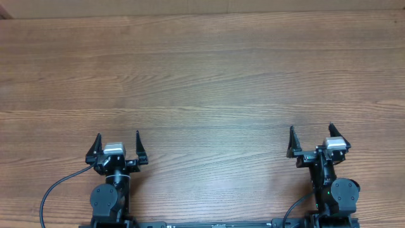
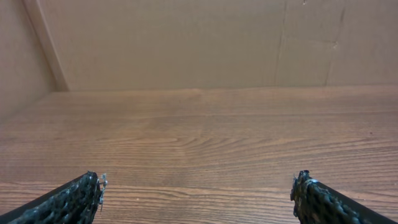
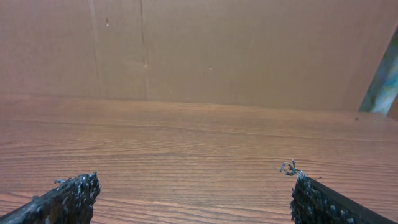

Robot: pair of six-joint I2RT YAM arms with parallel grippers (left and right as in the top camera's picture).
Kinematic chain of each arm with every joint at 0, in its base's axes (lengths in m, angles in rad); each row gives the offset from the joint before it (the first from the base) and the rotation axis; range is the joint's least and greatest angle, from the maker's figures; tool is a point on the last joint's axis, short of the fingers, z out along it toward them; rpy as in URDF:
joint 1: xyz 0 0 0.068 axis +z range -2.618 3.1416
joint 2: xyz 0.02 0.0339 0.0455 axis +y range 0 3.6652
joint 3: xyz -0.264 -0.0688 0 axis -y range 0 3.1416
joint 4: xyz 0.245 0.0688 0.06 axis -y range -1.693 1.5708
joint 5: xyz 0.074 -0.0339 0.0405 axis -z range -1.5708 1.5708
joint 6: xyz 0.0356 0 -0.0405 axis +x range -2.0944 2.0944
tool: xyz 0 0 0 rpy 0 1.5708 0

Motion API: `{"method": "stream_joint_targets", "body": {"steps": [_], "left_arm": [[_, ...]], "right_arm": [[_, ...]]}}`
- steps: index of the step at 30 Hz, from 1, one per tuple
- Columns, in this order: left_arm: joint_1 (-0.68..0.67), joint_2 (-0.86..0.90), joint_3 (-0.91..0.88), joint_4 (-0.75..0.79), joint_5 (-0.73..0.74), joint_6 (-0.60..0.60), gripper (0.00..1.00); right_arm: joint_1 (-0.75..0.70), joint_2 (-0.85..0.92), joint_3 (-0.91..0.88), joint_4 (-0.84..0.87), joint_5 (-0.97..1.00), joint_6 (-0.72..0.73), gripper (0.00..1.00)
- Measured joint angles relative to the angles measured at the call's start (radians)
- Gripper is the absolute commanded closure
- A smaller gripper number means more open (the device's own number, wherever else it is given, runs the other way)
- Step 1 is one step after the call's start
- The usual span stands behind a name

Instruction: Untangle cables

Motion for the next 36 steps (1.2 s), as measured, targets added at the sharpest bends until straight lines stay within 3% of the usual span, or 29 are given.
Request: {"method": "stream_joint_targets", "body": {"steps": [36], "left_arm": [[0.0, 0.0, 0.0, 0.0, 0.0, 0.0, 0.0]], "right_arm": [[0.0, 0.0, 0.0, 0.0, 0.0, 0.0, 0.0]]}}
